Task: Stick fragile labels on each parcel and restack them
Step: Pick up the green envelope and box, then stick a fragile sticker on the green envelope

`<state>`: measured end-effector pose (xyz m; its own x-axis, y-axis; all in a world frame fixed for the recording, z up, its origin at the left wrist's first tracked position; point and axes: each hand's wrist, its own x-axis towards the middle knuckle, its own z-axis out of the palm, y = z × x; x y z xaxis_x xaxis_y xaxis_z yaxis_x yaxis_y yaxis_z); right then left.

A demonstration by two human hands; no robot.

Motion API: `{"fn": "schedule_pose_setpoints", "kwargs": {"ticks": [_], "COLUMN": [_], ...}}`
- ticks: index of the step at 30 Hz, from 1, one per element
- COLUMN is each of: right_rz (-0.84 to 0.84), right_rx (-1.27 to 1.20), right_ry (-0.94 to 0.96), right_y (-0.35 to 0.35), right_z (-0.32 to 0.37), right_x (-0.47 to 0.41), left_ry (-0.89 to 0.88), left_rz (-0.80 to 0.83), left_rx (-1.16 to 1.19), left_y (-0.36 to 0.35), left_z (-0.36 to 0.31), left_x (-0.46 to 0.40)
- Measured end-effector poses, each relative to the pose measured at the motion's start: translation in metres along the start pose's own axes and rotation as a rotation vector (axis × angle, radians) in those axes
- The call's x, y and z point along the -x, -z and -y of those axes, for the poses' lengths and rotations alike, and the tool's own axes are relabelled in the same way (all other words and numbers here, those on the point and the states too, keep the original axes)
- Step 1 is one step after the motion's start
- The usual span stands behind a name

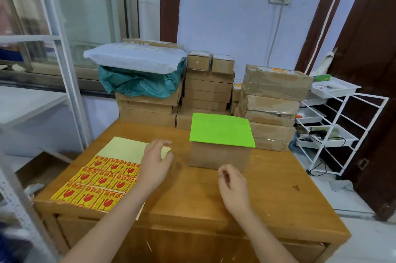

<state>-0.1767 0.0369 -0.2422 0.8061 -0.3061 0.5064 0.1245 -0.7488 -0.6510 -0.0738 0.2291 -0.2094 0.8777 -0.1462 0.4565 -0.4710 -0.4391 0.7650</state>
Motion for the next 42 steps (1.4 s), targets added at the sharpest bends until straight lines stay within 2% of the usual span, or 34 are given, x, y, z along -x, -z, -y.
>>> {"fn": "schedule_pose_setpoints", "kwargs": {"ticks": [2, 5, 8, 10, 19, 25, 42], "right_rz": [0.174, 0.356, 0.491, 0.530, 0.454, 0.491, 0.465], "right_rx": [0.056, 0.058, 0.034, 0.022, 0.020, 0.104, -0.015], "right_ry": [0.105, 0.155, 0.157, 0.131, -0.065, -0.049, -0.057], "right_y": [-0.011, -0.032, -0.059, -0.077, -0.139, -0.137, -0.126], "right_z": [0.014, 0.038, 0.059, 0.069, 0.074, 0.076, 0.079], "right_x": [-0.001, -0.008, -0.018, -0.027, -0.049, -0.047, -0.045], "left_ry": [0.004, 0.020, 0.062, 0.044, 0.056, 0.067, 0.096], "left_rz": [0.065, 0.226, 0.379, 0.405, 0.404, 0.416, 0.409], "left_rx": [-0.222, -0.490, -0.545, -0.559, -0.576, -0.555, -0.475], "left_y": [0.026, 0.055, 0.065, 0.061, 0.050, 0.053, 0.052], "left_z": [0.014, 0.046, 0.074, 0.085, 0.081, 0.082, 0.083], "left_x": [-0.010, -0.018, -0.015, -0.010, -0.009, -0.009, -0.009]}}
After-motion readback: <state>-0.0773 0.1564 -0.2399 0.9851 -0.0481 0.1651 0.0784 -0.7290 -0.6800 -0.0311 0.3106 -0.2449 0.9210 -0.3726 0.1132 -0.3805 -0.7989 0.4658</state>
